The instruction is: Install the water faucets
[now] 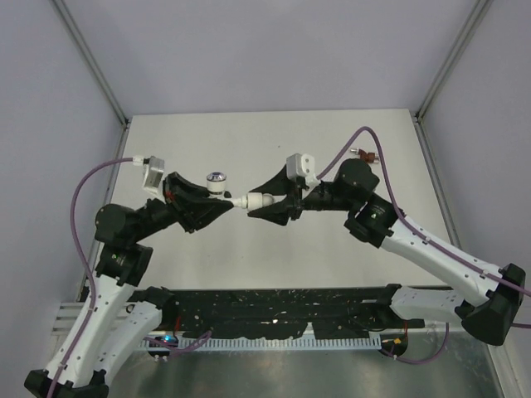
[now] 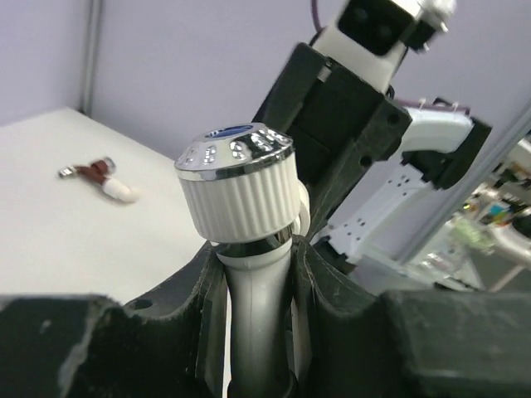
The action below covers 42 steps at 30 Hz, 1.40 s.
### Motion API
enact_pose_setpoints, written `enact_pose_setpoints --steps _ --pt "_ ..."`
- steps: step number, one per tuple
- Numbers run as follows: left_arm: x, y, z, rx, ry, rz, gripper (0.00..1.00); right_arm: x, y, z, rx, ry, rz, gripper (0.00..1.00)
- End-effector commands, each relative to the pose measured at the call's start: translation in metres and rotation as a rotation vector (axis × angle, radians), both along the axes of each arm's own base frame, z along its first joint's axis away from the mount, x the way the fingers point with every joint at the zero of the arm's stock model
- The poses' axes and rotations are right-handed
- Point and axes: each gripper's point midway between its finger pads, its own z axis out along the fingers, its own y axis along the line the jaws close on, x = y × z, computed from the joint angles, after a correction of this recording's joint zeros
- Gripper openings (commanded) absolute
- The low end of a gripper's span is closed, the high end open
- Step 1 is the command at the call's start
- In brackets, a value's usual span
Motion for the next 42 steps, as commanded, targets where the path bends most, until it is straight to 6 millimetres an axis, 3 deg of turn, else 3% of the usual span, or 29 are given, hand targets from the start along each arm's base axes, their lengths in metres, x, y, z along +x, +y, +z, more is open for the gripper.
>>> enact_pose_setpoints --steps 1,4,8,11,13,16,19,22,23,27,31,42 --pt "-0.020 0.011 0.032 0.084 -0.562 0.097 0.00 -0.016 0.007 0.045 0.100 0.456 0.136 0.05" --pt "-0.034 0.013 0.034 0.112 -0.719 0.097 0.00 -0.015 0.010 0.056 0.134 0.685 0.243 0.05" --pt "-0.045 0.013 0.040 0.124 -0.811 0.067 0.00 -0.001 0.017 0.044 0.091 0.926 0.259 0.05" --pt "-0.046 0.013 0.041 0.124 -0.817 0.071 0.00 0.006 0.021 0.036 0.068 0.981 0.237 0.05" --pt "-0.041 0.015 0.041 0.116 -0.781 0.096 0.00 0.008 0.018 0.035 0.075 0.938 0.206 0.09" --pt "-0.029 0.020 0.039 0.090 -0.675 0.168 0.00 0.011 0.010 0.038 0.090 0.771 0.138 0.25" --pt "-0.019 0.021 0.030 0.069 -0.566 0.199 0.00 0.019 -0.007 0.048 0.122 0.527 0.016 0.51" --pt "-0.003 0.024 0.019 0.036 -0.407 0.249 0.00 0.018 -0.027 0.049 0.113 0.338 -0.072 0.68" --pt "-0.002 0.024 0.015 0.030 -0.361 0.243 0.00 0.022 -0.030 0.041 0.095 0.260 -0.104 0.72" --pt "0.007 0.017 0.003 0.006 -0.168 0.210 0.00 0.005 -0.042 0.026 0.051 -0.004 -0.060 0.80" --pt "-0.001 0.009 0.011 -0.053 -0.063 0.122 0.00 -0.006 -0.048 0.015 0.053 -0.177 -0.027 0.82" --pt "-0.012 -0.004 0.018 -0.075 0.045 -0.025 0.00 -0.008 -0.022 0.015 0.082 -0.293 -0.008 0.82"
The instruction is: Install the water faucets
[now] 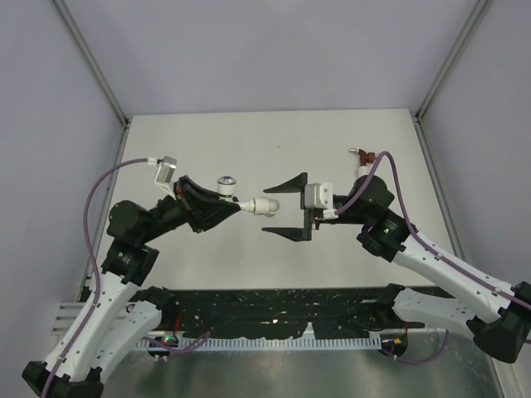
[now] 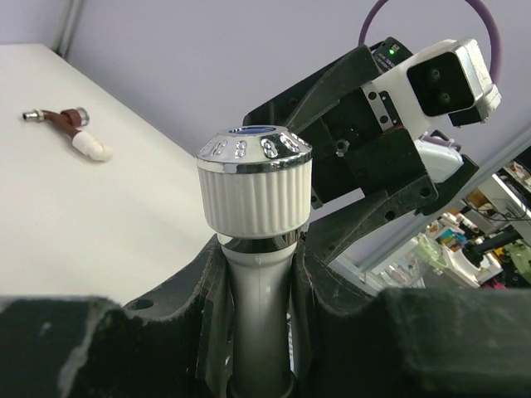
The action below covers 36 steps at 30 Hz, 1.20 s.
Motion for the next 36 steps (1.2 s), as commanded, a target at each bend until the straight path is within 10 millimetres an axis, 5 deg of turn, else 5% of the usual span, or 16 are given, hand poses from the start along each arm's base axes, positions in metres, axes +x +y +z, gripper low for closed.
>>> enact_pose_setpoints --steps 1,11,20,25,30,34,36 --pt "-0.018 0.000 0.040 -0.079 -0.075 -0.069 0.00 0.004 0.009 0.026 0.072 -0.127 -0.005 0.81" --pt "-0.024 -0.001 0.051 -0.088 -0.094 -0.107 0.00 0.006 0.023 0.021 0.065 -0.078 0.013 0.61" --pt "-0.024 0.003 0.031 0.029 -0.363 -0.049 0.00 -0.003 0.034 0.037 0.068 0.137 0.094 0.05" --pt "-0.031 0.004 0.019 0.110 -0.580 -0.054 0.00 -0.019 0.038 0.042 0.046 0.307 0.193 0.05" --pt "-0.026 0.006 0.019 0.124 -0.590 -0.022 0.00 -0.023 0.035 0.035 0.008 0.302 0.200 0.05" --pt "-0.013 0.006 0.017 0.126 -0.466 0.012 0.00 -0.018 0.029 0.029 -0.003 0.236 0.144 0.53" --pt "-0.009 0.008 0.017 0.122 -0.424 0.041 0.00 -0.016 0.027 0.027 -0.013 0.221 0.118 0.63"
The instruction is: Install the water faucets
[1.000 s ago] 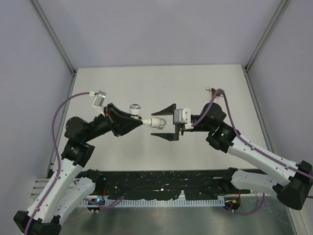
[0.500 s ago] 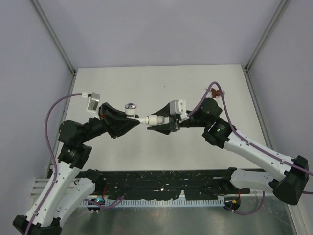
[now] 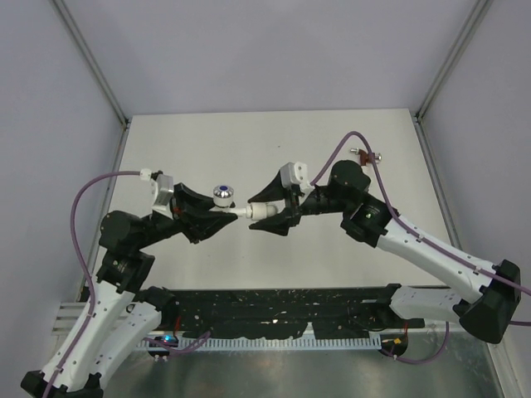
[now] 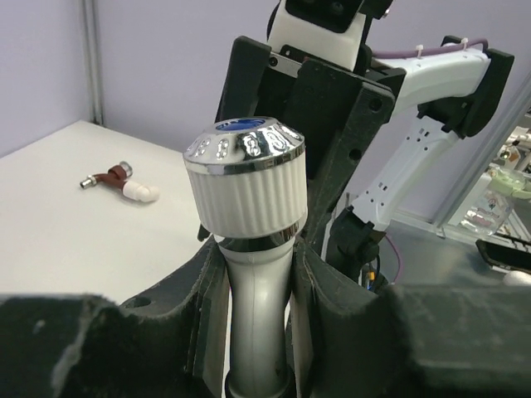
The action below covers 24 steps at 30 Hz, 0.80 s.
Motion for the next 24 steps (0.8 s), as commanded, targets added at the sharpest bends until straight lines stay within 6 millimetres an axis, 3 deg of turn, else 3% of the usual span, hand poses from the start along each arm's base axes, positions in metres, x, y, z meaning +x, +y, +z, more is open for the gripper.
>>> enact_pose_setpoints --steps 1,6,14,20,22,24 --pt "0.009 0.004 0.009 0.020 -0.071 0.066 0.00 -0.006 -0.010 0.036 0.048 -0.029 -0.041 0.64" --pt "0.012 0.005 0.001 0.055 -0.022 0.084 0.00 0.005 -0.009 0.034 -0.001 -0.115 -0.130 0.70" --pt "0.011 0.007 0.003 0.062 -0.012 0.092 0.00 0.019 0.006 -0.003 -0.189 -0.180 -0.220 0.71" --pt "0.011 0.006 0.004 0.063 0.001 0.089 0.00 0.025 0.012 -0.020 -0.277 -0.240 -0.270 0.70" --pt "0.011 0.005 0.004 0.065 0.009 0.083 0.00 0.028 0.013 -0.023 -0.289 -0.253 -0.285 0.66" --pt "0.013 0.005 0.002 0.074 0.018 0.086 0.00 0.029 0.013 -0.024 -0.294 -0.254 -0.289 0.55"
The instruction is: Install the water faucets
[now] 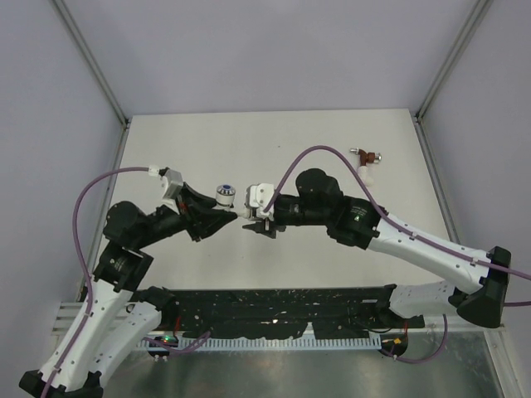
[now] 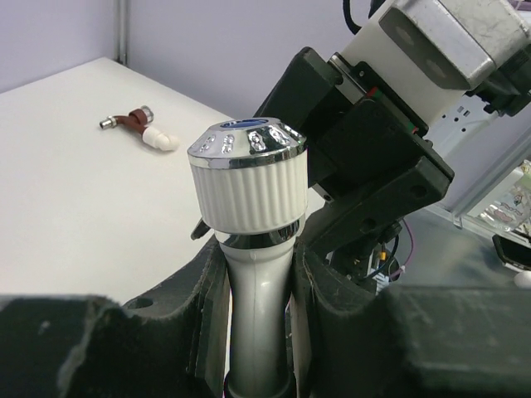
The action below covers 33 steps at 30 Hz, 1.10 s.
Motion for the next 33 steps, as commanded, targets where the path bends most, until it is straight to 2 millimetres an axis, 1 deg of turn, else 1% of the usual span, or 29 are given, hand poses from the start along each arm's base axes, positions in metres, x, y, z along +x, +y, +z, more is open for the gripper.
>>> enact_pose_setpoints --steps 1,2,3,4,5,6,8,10,11,14,15,16,17,18,19,20,21,22,23,24,25,26,27,28,29,30,31,32,33 --pt "0.001 0.002 0.025 -0.017 -0.073 0.013 0.00 0.011 -0.002 0.020 0.007 -0.077 -0.054 0.51" --pt "0.002 0.002 0.023 -0.013 -0.068 0.016 0.00 0.012 -0.002 0.021 0.007 -0.074 -0.061 0.41" --pt "0.004 0.002 0.021 -0.007 -0.065 0.023 0.00 0.013 -0.001 0.019 0.000 -0.069 -0.064 0.38" --pt "0.005 0.002 0.020 -0.005 -0.067 0.030 0.00 0.014 -0.002 0.018 -0.009 -0.068 -0.066 0.27" --pt "0.008 0.003 0.014 0.008 -0.048 0.042 0.03 0.014 -0.002 0.015 -0.022 -0.062 -0.070 0.22" --pt "0.010 0.005 0.012 0.015 -0.045 0.058 0.11 0.015 -0.002 0.014 -0.031 -0.058 -0.075 0.14" --pt "0.015 0.010 0.008 0.029 -0.044 0.109 0.26 0.020 -0.004 0.006 -0.058 -0.048 -0.099 0.05" --pt "0.021 0.018 0.007 0.042 -0.058 0.173 0.57 0.028 -0.008 -0.005 -0.089 -0.023 -0.134 0.05" --pt "0.023 0.023 0.007 0.048 -0.067 0.211 0.66 0.035 -0.012 -0.012 -0.107 -0.001 -0.163 0.05" --pt "0.034 0.045 0.004 0.076 -0.092 0.362 0.76 0.055 -0.024 -0.030 -0.131 0.089 -0.254 0.05" --pt "0.038 0.054 0.003 0.084 -0.096 0.422 0.78 0.069 -0.034 -0.041 -0.143 0.134 -0.316 0.05" --pt "0.041 0.065 0.002 0.093 -0.105 0.485 0.82 0.076 -0.038 -0.047 -0.147 0.161 -0.350 0.05" --pt "0.044 0.078 0.000 0.103 -0.113 0.560 0.86 0.091 -0.049 -0.057 -0.154 0.210 -0.421 0.05" --pt "0.048 0.091 -0.003 0.116 -0.113 0.638 0.88 0.098 -0.055 -0.061 -0.155 0.235 -0.455 0.05" --pt "0.051 0.104 -0.006 0.130 -0.114 0.708 0.89 0.116 -0.070 -0.071 -0.153 0.293 -0.549 0.05" --pt "0.055 0.120 -0.012 0.151 -0.102 0.797 0.89 0.126 -0.079 -0.078 -0.154 0.321 -0.603 0.05" --pt "0.057 0.132 -0.017 0.175 -0.103 0.859 0.90 0.145 -0.096 -0.089 -0.153 0.377 -0.705 0.05" --pt "0.059 0.145 -0.022 0.199 -0.107 0.926 0.93 0.158 -0.106 -0.103 -0.170 0.410 -0.769 0.05" --pt "0.062 0.159 -0.031 0.225 -0.098 1.003 0.99 0.174 -0.127 -0.110 -0.162 0.450 -0.866 0.07" --pt "0.064 0.168 -0.038 0.252 -0.098 1.048 0.99 0.189 -0.145 -0.124 -0.176 0.480 -0.956 0.08" --pt "0.065 0.177 -0.045 0.277 -0.092 1.095 1.00 0.198 -0.156 -0.132 -0.164 0.521 -1.021 0.08" --pt "0.066 0.184 -0.053 0.297 -0.084 1.137 1.00 0.209 -0.171 -0.146 -0.152 0.586 -1.098 0.08" --pt "0.068 0.189 -0.062 0.321 -0.079 1.161 1.00 0.216 -0.181 -0.153 -0.144 0.624 -1.143 0.08" --pt "0.069 0.194 -0.069 0.330 -0.075 1.192 1.00 0.228 -0.197 -0.168 -0.121 0.700 -1.219 0.08" --pt "0.071 0.197 -0.076 0.341 -0.067 1.213 1.00 0.232 -0.203 -0.173 -0.110 0.732 -1.248 0.08" --pt "0.071 0.201 -0.078 0.352 -0.064 1.229 1.00 0.242 -0.218 -0.187 -0.093 0.785 -1.317 0.08" --pt "0.071 0.204 -0.082 0.378 -0.047 1.241 1.00 0.247 -0.224 -0.193 -0.086 0.803 -1.345 0.08" --pt "0.070 0.208 -0.083 0.387 -0.040 1.261 1.00 0.257 -0.235 -0.203 -0.060 0.841 -1.392 0.08" --pt "0.070 0.211 -0.084 0.396 -0.041 1.279 1.00 0.261 -0.239 -0.215 -0.066 0.868 -1.417 0.08"
